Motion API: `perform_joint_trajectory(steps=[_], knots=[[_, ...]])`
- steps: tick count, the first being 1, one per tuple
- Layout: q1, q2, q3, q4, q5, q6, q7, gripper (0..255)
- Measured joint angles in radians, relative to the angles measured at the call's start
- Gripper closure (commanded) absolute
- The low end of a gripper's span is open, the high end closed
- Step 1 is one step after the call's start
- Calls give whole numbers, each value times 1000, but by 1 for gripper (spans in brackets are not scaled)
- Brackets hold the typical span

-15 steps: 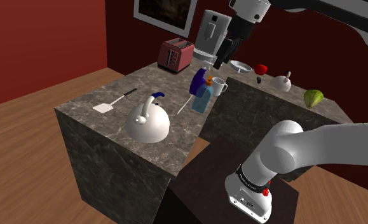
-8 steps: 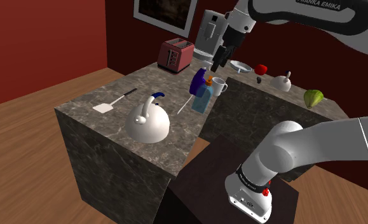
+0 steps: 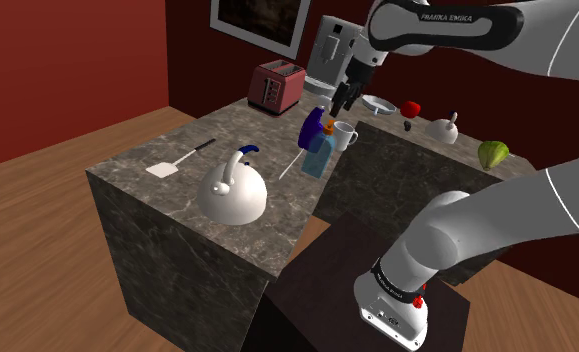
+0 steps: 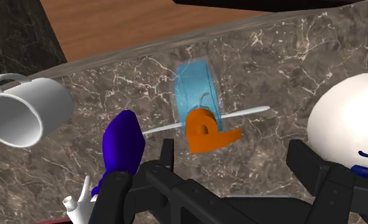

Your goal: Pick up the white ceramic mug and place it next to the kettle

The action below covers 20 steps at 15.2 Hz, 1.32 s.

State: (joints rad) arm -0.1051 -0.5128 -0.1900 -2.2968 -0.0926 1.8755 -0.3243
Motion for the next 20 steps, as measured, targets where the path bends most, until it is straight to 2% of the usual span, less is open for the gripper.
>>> perform_joint_trajectory(steps=[7, 9, 10, 12, 14, 15, 18, 19, 20], knots=[[-33, 190, -112, 78, 7, 109, -107, 0], [-40, 249, -142, 132, 23, 136, -140, 0], [-45, 275, -158, 149, 29, 178, -157, 0], [-55, 341, -189, 171, 48, 320, -195, 0], [-64, 426, -220, 221, 83, 378, -244, 0], [-65, 447, -223, 216, 86, 441, -245, 0], [-87, 577, -254, 300, 146, 415, -308, 0], [-97, 617, -261, 327, 165, 332, -329, 0], [-107, 645, -265, 334, 179, 292, -344, 0]])
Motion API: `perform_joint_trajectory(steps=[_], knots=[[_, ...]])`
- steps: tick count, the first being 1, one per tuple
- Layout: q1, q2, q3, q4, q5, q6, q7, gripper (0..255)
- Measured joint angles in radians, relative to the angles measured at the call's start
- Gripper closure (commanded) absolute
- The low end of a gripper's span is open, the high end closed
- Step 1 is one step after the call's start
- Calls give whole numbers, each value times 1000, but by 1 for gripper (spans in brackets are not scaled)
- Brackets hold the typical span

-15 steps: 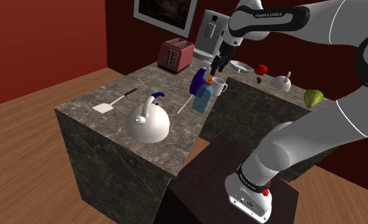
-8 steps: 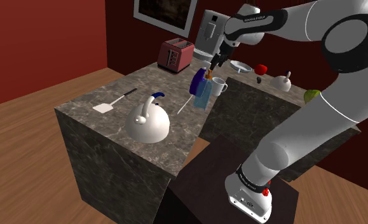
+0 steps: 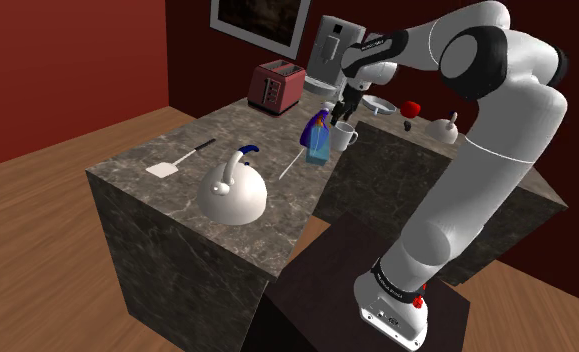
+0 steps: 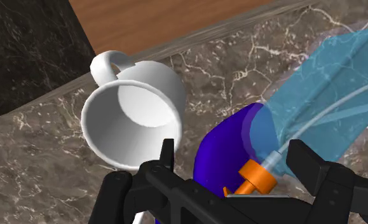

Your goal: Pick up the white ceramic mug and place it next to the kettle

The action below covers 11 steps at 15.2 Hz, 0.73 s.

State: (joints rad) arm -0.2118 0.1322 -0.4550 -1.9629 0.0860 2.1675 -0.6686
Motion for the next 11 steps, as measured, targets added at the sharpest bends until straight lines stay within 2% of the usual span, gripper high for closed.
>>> perform_joint_trajectory(steps=[2, 5, 11], knots=[[-30, 86, -7, 72, 43, -43, -42, 0], [-65, 166, -9, 137, 83, -58, -79, 0], [-74, 220, 3, 121, 113, 3, -94, 0]])
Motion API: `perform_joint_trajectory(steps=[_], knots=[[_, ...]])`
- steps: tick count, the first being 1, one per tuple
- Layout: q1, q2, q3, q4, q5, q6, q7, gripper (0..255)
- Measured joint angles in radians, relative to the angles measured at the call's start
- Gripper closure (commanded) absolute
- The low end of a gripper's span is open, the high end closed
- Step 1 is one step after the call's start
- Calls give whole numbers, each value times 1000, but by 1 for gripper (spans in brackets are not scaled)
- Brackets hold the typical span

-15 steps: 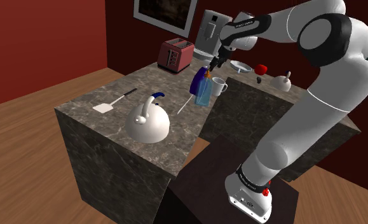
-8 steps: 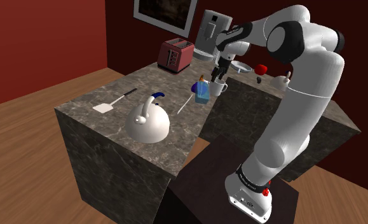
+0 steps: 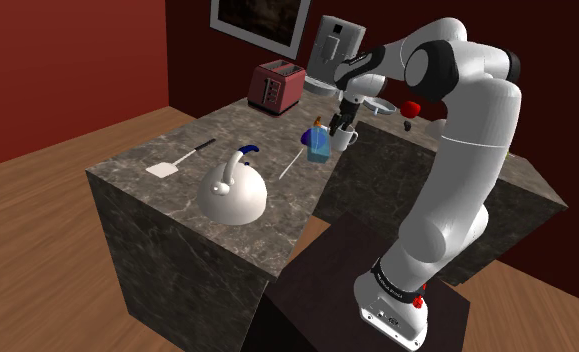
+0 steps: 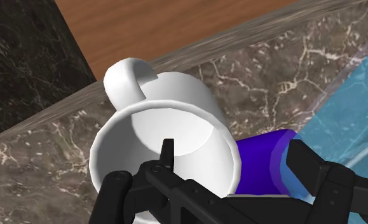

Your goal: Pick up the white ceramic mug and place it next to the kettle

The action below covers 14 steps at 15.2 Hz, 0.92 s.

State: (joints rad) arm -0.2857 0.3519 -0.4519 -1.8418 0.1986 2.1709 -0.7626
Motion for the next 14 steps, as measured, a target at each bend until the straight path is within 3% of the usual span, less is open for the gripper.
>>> perform_joint_trajectory(steps=[7, 8, 14], knots=[[-5, 13, 2, -4, 8, 16, -9, 0], [-5, 13, 2, -4, 8, 16, -9, 255], [-5, 12, 2, -5, 8, 16, -9, 255]])
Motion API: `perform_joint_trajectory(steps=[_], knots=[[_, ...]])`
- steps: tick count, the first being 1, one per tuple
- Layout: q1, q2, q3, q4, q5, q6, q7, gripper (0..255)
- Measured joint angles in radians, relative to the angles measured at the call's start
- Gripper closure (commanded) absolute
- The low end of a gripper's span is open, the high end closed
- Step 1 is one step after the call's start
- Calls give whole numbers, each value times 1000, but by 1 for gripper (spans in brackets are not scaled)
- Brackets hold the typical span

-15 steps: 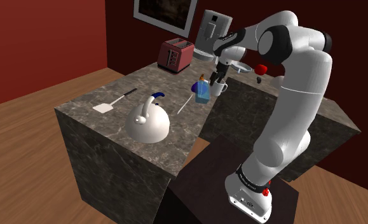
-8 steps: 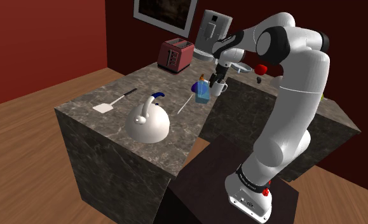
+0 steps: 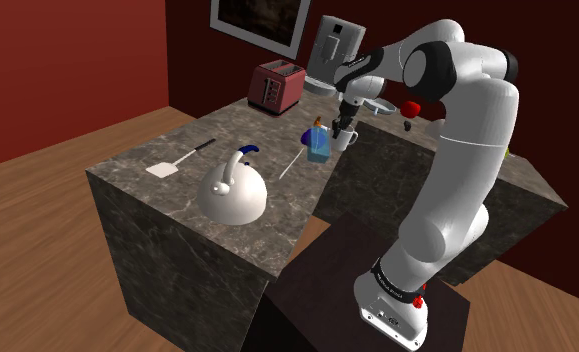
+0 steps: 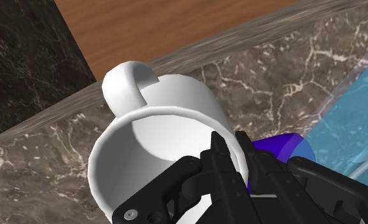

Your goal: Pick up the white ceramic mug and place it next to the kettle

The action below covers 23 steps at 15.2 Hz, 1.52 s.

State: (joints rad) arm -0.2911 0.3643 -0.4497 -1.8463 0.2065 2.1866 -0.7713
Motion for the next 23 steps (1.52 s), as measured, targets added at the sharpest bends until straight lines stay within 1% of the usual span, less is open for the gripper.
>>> perform_joint_trajectory(steps=[6, 23], knots=[[2, -9, -2, 3, -6, -12, 4, 255], [13, -89, -23, 130, -57, -209, 40, 255]])
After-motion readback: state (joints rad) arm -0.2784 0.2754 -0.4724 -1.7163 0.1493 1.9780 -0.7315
